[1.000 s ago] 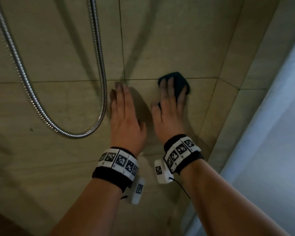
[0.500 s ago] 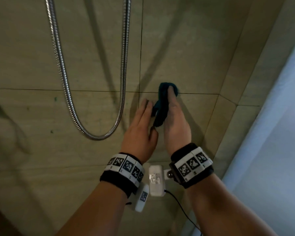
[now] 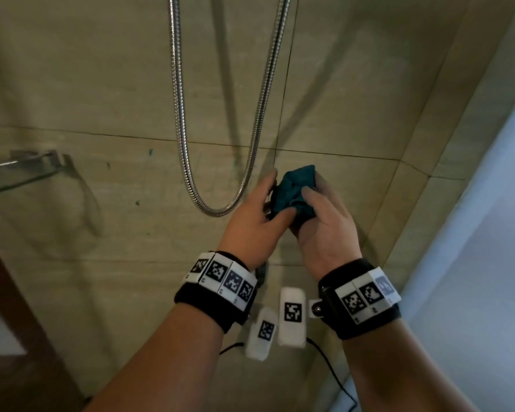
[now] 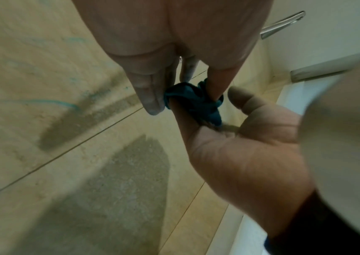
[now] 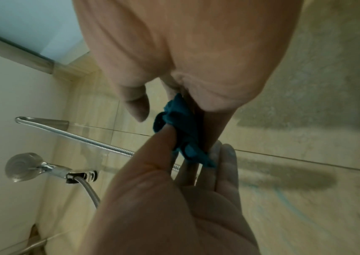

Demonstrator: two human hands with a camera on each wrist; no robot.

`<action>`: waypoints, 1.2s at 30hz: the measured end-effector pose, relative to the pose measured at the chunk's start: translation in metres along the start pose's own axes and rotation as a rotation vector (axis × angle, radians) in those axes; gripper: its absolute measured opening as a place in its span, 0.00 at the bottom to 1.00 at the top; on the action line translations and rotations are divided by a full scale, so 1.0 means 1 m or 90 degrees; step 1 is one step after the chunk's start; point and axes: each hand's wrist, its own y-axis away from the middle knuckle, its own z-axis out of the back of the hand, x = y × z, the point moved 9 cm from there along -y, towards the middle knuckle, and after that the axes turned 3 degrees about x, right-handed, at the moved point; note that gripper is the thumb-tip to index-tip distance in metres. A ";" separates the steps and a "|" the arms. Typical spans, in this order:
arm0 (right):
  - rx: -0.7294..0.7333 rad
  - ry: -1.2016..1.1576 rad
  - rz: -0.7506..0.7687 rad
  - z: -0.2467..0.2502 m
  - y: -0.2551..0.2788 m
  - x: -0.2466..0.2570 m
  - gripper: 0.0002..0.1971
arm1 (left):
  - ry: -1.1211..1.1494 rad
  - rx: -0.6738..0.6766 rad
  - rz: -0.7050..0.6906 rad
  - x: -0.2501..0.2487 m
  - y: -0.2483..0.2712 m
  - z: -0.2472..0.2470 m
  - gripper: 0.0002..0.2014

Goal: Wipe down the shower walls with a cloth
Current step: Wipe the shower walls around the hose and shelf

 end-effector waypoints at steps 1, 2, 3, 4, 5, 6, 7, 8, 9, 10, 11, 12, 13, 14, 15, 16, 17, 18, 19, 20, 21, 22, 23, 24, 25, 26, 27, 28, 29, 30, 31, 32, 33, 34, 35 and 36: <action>0.018 -0.012 -0.020 -0.004 0.003 -0.003 0.21 | -0.006 -0.008 0.009 0.002 0.002 0.002 0.36; 0.010 -0.012 -0.017 -0.002 0.005 -0.004 0.21 | -0.024 -0.018 0.012 0.001 0.005 0.005 0.34; 0.004 0.018 -0.019 0.000 0.007 -0.006 0.22 | -0.045 -0.029 0.015 -0.001 0.008 0.009 0.32; 0.007 0.032 -0.014 -0.002 0.010 -0.006 0.24 | -0.070 -0.042 0.018 -0.003 0.011 0.013 0.29; 0.009 0.042 -0.016 -0.001 0.010 -0.009 0.24 | -0.089 -0.055 0.018 -0.004 0.014 0.017 0.26; 0.010 0.065 -0.016 0.000 0.012 -0.012 0.24 | -0.097 -0.067 0.019 -0.006 0.016 0.022 0.23; 0.013 0.089 -0.017 -0.001 0.014 -0.015 0.23 | -0.096 -0.079 0.025 -0.006 0.019 0.025 0.20; 0.020 0.103 -0.016 -0.001 0.016 -0.018 0.22 | -0.087 -0.089 0.031 -0.006 0.022 0.029 0.16; 0.022 0.116 -0.019 0.000 0.018 -0.021 0.21 | -0.078 -0.100 0.036 -0.006 0.025 0.032 0.12; 0.027 0.126 -0.022 0.000 0.021 -0.023 0.19 | -0.063 -0.110 0.043 -0.006 0.028 0.034 0.09; 0.032 0.130 -0.029 0.001 0.023 -0.026 0.18 | -0.046 -0.122 0.053 -0.005 0.032 0.036 0.08; 0.043 0.129 -0.033 0.001 0.027 -0.028 0.16 | -0.025 -0.138 0.067 -0.003 0.036 0.039 0.08; 0.046 0.132 -0.040 0.004 0.030 -0.031 0.16 | -0.005 -0.156 0.080 -0.001 0.041 0.041 0.07; 0.047 0.131 -0.052 0.007 0.034 -0.035 0.16 | 0.015 -0.172 0.093 0.001 0.046 0.041 0.06; 0.047 0.132 -0.058 0.010 0.038 -0.039 0.16 | 0.036 -0.185 0.108 0.005 0.052 0.042 0.05; 0.050 0.128 -0.069 0.014 0.043 -0.044 0.16 | 0.059 -0.196 0.125 0.009 0.058 0.042 0.05; 0.051 0.126 -0.080 0.018 0.047 -0.050 0.15 | 0.080 -0.210 0.145 0.015 0.065 0.043 0.05; 0.051 0.127 -0.095 0.021 0.053 -0.056 0.15 | 0.097 -0.229 0.167 0.020 0.074 0.045 0.05; 0.048 0.131 -0.112 0.025 0.059 -0.064 0.14 | 0.105 -0.251 0.191 0.025 0.084 0.048 0.05; 0.045 0.134 -0.127 0.029 0.065 -0.072 0.13 | 0.115 -0.271 0.212 0.030 0.094 0.051 0.05; 0.041 0.133 -0.144 0.032 0.072 -0.080 0.12 | 0.131 -0.288 0.228 0.035 0.104 0.054 0.04; 0.041 0.133 -0.160 0.034 0.080 -0.088 0.12 | 0.152 -0.307 0.241 0.040 0.114 0.058 0.03; 0.041 0.134 -0.171 0.034 0.087 -0.094 0.12 | 0.169 -0.329 0.256 0.044 0.125 0.063 0.03; 0.040 0.141 -0.180 0.034 0.094 -0.100 0.11 | 0.186 -0.352 0.272 0.049 0.135 0.068 0.04; 0.037 0.148 -0.187 0.033 0.101 -0.107 0.10 | 0.200 -0.371 0.290 0.054 0.145 0.073 0.05; 0.034 0.155 -0.196 0.031 0.108 -0.114 0.10 | 0.214 -0.386 0.308 0.059 0.153 0.077 0.06; 0.033 0.158 -0.207 0.028 0.114 -0.121 0.10 | 0.232 -0.399 0.323 0.063 0.161 0.080 0.07; 0.040 0.156 -0.218 0.023 0.119 -0.126 0.10 | 0.251 -0.411 0.333 0.067 0.167 0.084 0.07; 0.048 0.151 -0.226 0.016 0.123 -0.132 0.11 | 0.272 -0.424 0.342 0.069 0.171 0.089 0.08; 0.055 0.150 -0.230 0.008 0.124 -0.135 0.11 | 0.287 -0.437 0.350 0.072 0.175 0.095 0.08; 0.059 0.153 -0.227 0.001 0.124 -0.138 0.11 | 0.295 -0.448 0.358 0.075 0.178 0.102 0.07; 0.062 0.161 -0.220 -0.006 0.123 -0.141 0.11 | 0.293 -0.454 0.363 0.079 0.180 0.110 0.06; 0.061 0.168 -0.212 -0.014 0.121 -0.142 0.12 | 0.283 -0.459 0.364 0.081 0.182 0.120 0.06; 0.055 0.166 -0.205 -0.022 0.120 -0.143 0.13 | 0.264 -0.459 0.363 0.082 0.182 0.130 0.05; 0.043 0.161 -0.203 -0.030 0.118 -0.145 0.16 | 0.241 -0.455 0.359 0.080 0.181 0.142 0.05; 0.031 0.156 -0.201 -0.039 0.117 -0.148 0.18 | 0.217 -0.446 0.356 0.078 0.179 0.154 0.04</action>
